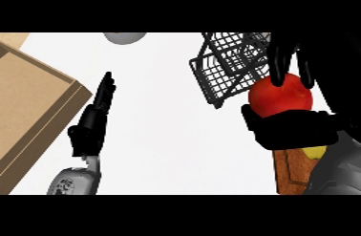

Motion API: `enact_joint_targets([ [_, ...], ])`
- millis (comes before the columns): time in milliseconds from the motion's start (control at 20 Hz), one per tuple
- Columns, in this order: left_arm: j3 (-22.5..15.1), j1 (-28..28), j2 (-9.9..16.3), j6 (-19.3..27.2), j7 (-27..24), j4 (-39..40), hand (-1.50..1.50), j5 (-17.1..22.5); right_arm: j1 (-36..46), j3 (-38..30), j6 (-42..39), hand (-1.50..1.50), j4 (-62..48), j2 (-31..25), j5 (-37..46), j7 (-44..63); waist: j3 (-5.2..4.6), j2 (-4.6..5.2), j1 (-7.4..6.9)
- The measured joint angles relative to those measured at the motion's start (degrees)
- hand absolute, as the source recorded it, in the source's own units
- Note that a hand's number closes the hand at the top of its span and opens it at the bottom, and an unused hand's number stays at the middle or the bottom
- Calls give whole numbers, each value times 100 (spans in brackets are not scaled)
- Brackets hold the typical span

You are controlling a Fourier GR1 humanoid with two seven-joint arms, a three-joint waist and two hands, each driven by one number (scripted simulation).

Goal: Pick the tomato from the cutting board and place it in the tiered basket

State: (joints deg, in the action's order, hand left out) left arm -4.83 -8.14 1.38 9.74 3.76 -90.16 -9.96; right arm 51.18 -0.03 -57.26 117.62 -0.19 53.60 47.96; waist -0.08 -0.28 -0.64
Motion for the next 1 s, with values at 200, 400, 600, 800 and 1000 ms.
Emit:
enact_joint_targets([
  [200,-6,11,-6,5,39,-62,0,-18,490,-164,319,150,-614,-2,-374,251,1,8,6],
  [400,6,76,13,-28,3,-101,0,-9,907,-261,554,150,-1326,-109,-300,267,2,21,7],
  [600,62,-76,0,-28,-36,74,0,-5,1141,-239,907,150,-2095,-468,-58,-22,4,37,7],
  [800,11,78,-15,-23,-101,7,0,-43,1283,-245,1388,150,-2809,-849,130,-507,5,43,-7],
  [1000,98,26,14,-74,-180,94,0,23,1322,-161,1876,150,-3459,-1146,333,-1004,4,45,-3],
])
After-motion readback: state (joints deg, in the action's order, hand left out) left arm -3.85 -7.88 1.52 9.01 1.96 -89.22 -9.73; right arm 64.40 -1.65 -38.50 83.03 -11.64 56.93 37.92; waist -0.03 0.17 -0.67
